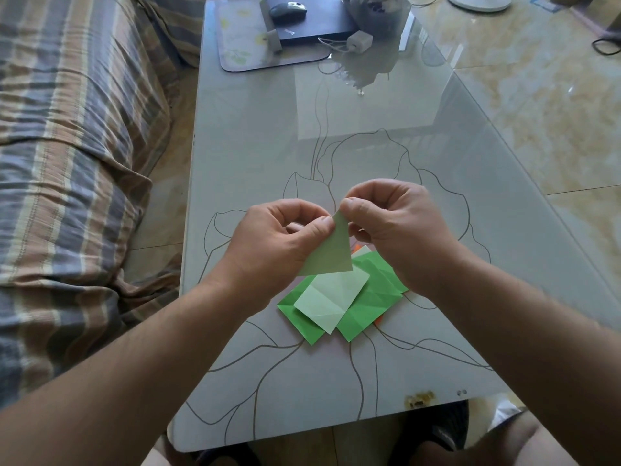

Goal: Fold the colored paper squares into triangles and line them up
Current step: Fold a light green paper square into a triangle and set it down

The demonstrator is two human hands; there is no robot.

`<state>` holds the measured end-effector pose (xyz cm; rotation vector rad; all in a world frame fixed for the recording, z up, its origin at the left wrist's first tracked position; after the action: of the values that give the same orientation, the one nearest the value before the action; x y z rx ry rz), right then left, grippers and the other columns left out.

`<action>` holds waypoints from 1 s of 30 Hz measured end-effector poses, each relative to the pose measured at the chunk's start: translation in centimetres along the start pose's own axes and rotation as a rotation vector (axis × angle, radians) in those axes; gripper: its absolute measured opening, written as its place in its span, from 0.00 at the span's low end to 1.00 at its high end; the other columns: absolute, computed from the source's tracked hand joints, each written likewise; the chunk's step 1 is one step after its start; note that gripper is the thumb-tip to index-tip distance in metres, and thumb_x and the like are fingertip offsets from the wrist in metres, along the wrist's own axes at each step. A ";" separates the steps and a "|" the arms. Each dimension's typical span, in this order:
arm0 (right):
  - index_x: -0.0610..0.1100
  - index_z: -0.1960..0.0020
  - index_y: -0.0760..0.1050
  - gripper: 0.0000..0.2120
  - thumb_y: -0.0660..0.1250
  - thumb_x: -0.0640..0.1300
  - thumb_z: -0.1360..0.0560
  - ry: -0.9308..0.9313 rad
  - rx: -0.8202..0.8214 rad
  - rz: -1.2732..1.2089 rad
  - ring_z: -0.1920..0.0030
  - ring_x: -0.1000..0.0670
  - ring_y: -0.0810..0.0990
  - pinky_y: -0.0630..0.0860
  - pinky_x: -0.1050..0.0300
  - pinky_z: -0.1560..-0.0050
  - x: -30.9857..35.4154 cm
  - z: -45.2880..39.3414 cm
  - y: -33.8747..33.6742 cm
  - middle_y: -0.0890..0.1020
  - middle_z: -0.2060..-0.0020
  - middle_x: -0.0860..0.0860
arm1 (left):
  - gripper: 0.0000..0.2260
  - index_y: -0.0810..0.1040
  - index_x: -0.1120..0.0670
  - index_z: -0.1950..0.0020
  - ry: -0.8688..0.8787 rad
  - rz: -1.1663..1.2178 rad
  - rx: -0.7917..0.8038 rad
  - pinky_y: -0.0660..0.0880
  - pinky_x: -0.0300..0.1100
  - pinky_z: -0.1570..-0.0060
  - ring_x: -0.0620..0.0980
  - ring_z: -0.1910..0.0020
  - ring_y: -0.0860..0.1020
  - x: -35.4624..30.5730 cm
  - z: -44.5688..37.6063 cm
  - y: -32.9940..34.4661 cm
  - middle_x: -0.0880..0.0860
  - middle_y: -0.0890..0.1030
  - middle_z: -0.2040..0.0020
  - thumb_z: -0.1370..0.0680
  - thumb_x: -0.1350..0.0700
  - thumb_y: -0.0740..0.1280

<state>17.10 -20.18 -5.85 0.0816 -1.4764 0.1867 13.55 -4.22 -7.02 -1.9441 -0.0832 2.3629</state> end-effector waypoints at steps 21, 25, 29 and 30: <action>0.45 0.59 0.81 0.09 0.70 0.36 0.21 0.030 -0.024 -0.087 0.64 0.48 0.80 0.77 0.60 0.63 0.4 0.0 -0.6 0.84 0.65 0.46 | 0.03 0.86 0.53 0.55 0.025 0.026 -0.065 0.80 0.45 0.54 0.51 0.60 0.82 0.1 -0.1 -0.5 0.65 0.84 0.57 0.23 0.55 0.76; 0.45 0.59 0.81 0.09 0.70 0.37 0.20 0.052 -0.041 -0.103 0.65 0.50 0.80 0.77 0.55 0.59 0.5 -0.2 -1.1 0.83 0.66 0.49 | 0.02 0.86 0.53 0.54 0.013 0.015 -0.101 0.82 0.45 0.51 0.50 0.59 0.83 0.1 0.1 -0.7 0.65 0.84 0.53 0.23 0.55 0.76; 0.46 0.60 0.81 0.10 0.70 0.37 0.20 0.060 -0.045 -0.111 0.65 0.50 0.80 0.76 0.54 0.58 0.6 -0.1 -1.2 0.83 0.66 0.49 | 0.01 0.87 0.52 0.54 0.020 0.018 -0.094 0.80 0.39 0.53 0.49 0.59 0.84 0.1 0.2 -0.7 0.65 0.85 0.54 0.23 0.57 0.75; 0.45 0.59 0.81 0.10 0.69 0.37 0.20 0.063 -0.041 -0.112 0.65 0.50 0.80 0.76 0.53 0.58 0.6 -0.1 -1.2 0.83 0.66 0.49 | 0.01 0.86 0.53 0.54 0.023 0.016 -0.089 0.80 0.38 0.53 0.49 0.59 0.83 0.1 0.2 -0.7 0.66 0.84 0.54 0.23 0.57 0.75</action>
<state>17.43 -21.29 -5.22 0.1241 -1.4082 0.0670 13.38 -3.52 -7.01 -2.0175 -0.1748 2.3850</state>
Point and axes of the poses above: each hand's wrist, its own z-axis away from the middle knuckle, its own y-axis out of the palm, x = y × z, the point moved 10 cm from there along -z, towards the middle knuckle
